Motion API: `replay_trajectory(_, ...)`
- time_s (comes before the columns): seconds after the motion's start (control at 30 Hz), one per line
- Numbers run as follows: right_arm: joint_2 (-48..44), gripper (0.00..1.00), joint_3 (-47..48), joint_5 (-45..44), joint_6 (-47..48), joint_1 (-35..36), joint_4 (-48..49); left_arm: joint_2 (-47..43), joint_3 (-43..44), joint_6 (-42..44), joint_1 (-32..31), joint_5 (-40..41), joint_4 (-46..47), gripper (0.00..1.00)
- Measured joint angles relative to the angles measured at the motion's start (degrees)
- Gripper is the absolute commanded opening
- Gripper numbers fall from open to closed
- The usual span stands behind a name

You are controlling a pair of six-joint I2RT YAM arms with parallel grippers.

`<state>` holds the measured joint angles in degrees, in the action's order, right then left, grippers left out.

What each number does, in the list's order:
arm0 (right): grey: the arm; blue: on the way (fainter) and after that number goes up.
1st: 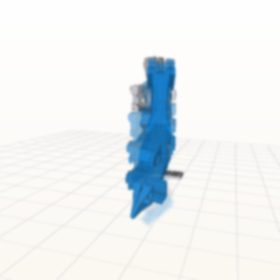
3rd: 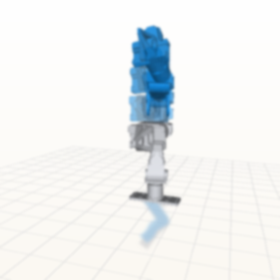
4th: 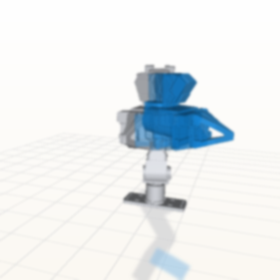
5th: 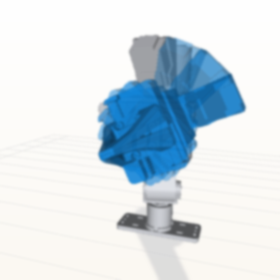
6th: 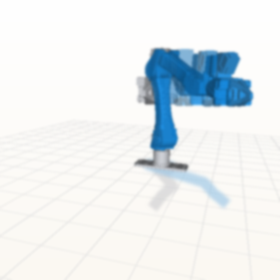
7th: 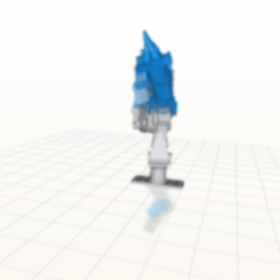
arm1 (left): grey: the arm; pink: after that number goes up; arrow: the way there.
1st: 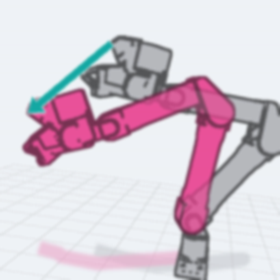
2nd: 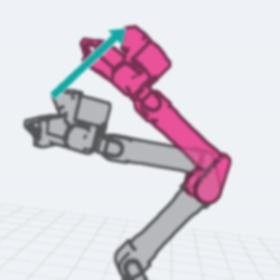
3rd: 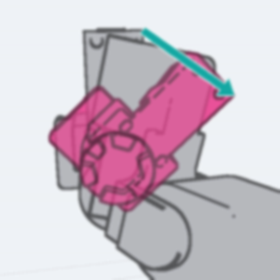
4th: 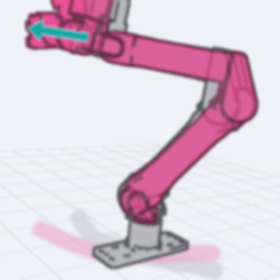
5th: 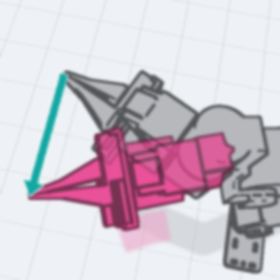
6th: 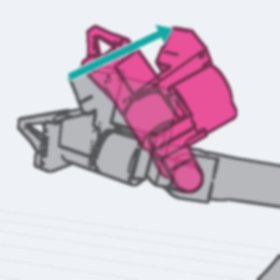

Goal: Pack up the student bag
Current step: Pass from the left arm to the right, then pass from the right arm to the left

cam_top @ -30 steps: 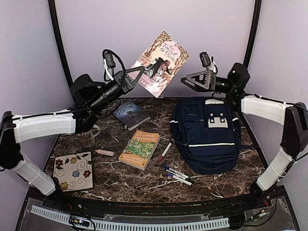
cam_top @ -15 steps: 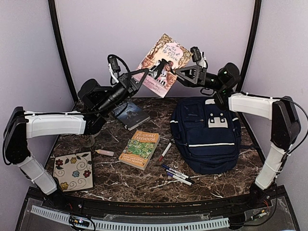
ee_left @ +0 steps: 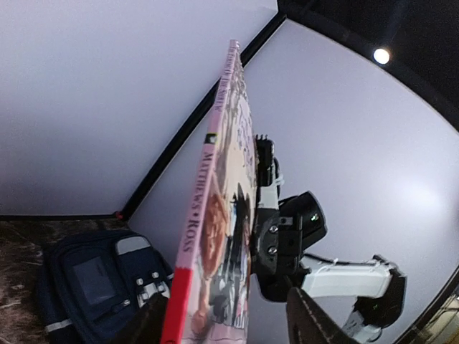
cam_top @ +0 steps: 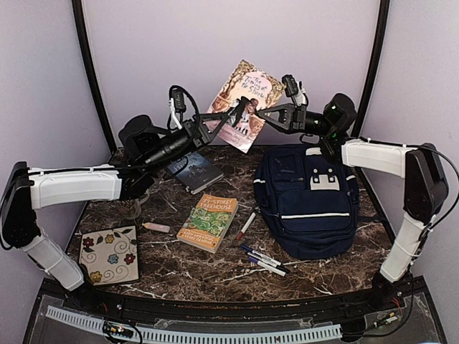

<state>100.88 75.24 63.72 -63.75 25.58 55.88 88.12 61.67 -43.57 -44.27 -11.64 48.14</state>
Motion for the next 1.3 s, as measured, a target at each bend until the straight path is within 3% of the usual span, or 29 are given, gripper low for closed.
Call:
replay_trajectory(0.13,-1.81,0.0,-0.76,3.1,11.61,-1.27,-14.21,-4.76,0.31,7.34,0.09,-0.35,-14.34,0.75)
replay_trajectory(0.33,-5.18,0.0,4.98,3.96,49.05,-1.11,-57.59,-6.82,6.23,16.7,0.94,-3.17,-32.98,0.78)
replay_trajectory(0.47,-6.16,0.0,6.29,3.8,63.69,-0.55,-75.43,-6.64,7.02,19.12,1.42,-6.95,-37.7,0.81)
replay_trajectory(0.63,-6.1,0.0,7.8,3.5,74.95,1.46,-89.46,-4.35,7.02,19.39,1.64,-10.75,-38.51,0.81)
replay_trajectory(0.83,-5.79,0.0,10.36,3.56,82.86,4.09,-97.96,-1.97,6.78,19.56,1.68,-14.45,-38.01,0.55)
replay_trajectory(1.13,-5.05,0.0,10.49,0.9,81.83,4.11,-98.53,-1.68,3.17,16.98,1.77,-24.96,-29.59,0.06)
replay_trajectory(1.2,-4.92,0.07,10.49,0.9,81.07,4.11,-98.2,-1.29,2.97,15.96,2.05,-26.14,-28.13,0.0)
replay_trajectory(1.3,-4.92,0.39,10.58,0.9,79.67,3.69,-97.77,-0.9,2.56,14.14,2.4,-26.88,-26.18,0.0)
